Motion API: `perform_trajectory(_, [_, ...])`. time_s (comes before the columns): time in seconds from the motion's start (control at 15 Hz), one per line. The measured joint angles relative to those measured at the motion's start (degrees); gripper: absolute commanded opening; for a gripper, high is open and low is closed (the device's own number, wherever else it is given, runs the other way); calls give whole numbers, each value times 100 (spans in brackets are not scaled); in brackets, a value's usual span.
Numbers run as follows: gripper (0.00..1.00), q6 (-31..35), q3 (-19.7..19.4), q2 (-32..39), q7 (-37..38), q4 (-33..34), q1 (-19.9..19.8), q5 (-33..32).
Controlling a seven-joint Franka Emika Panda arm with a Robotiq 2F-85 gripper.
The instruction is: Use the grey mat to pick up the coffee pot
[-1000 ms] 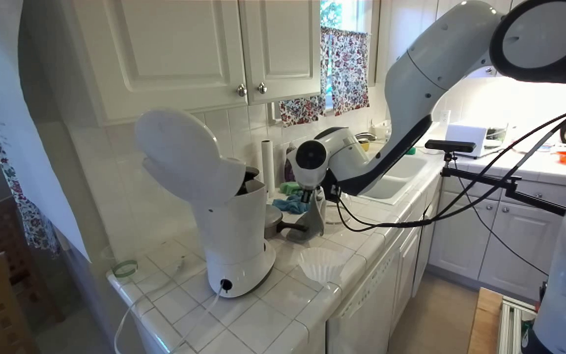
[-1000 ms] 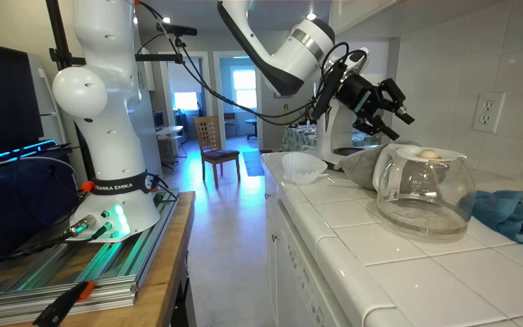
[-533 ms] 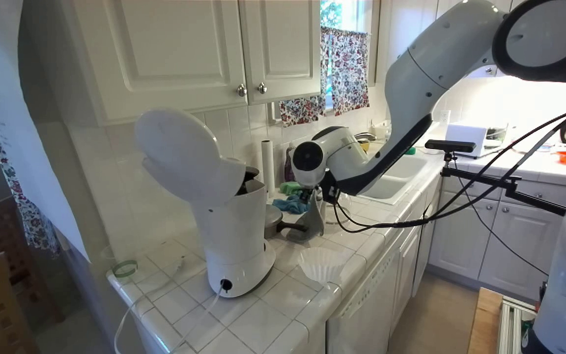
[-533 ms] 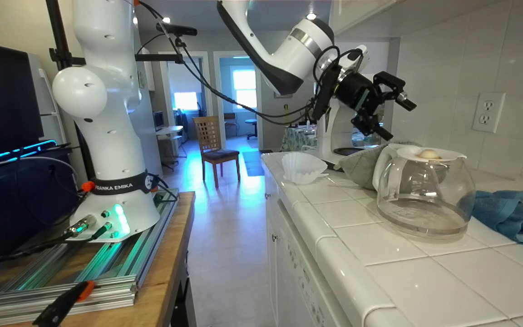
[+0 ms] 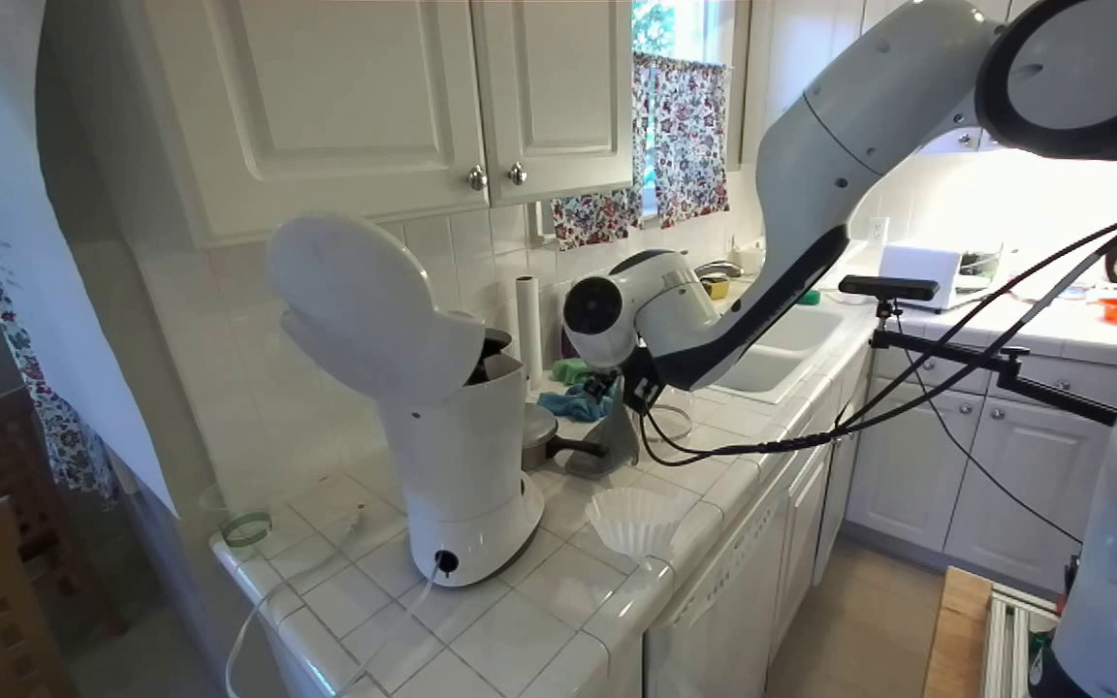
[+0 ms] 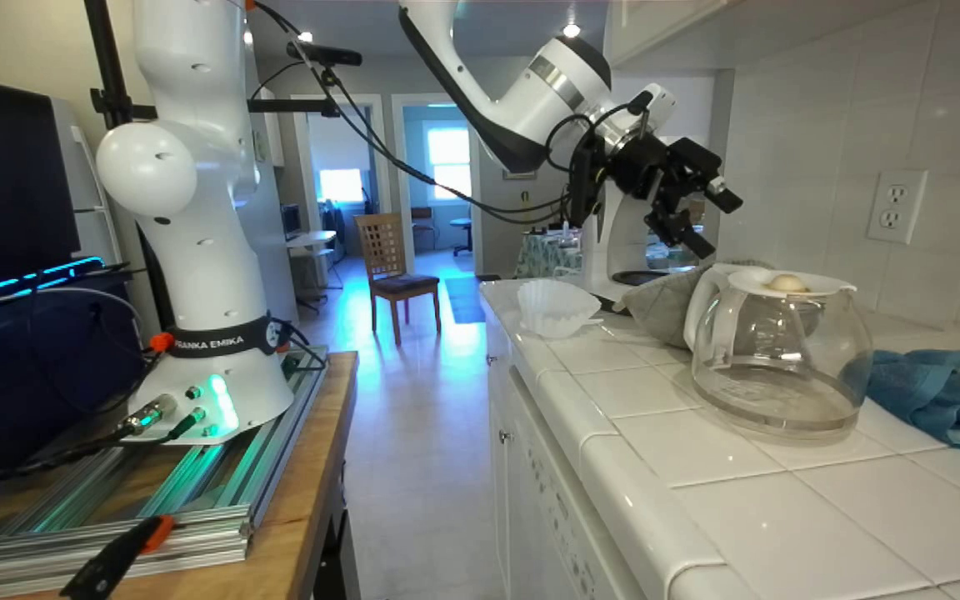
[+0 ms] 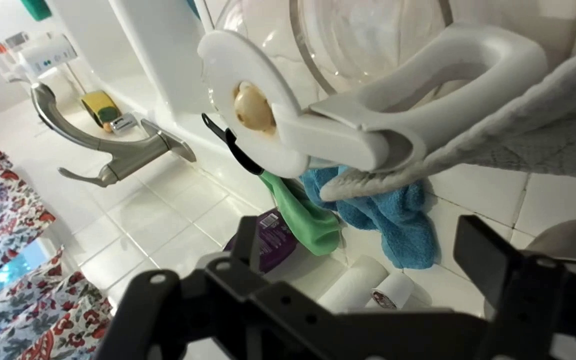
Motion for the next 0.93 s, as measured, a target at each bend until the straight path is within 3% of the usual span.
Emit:
perform_trajectory(0.53, [100,-2,1,22,917,0,-2,169])
perform_trajectory(0.93, [100,-185,0,93,1028,-4,-9,623])
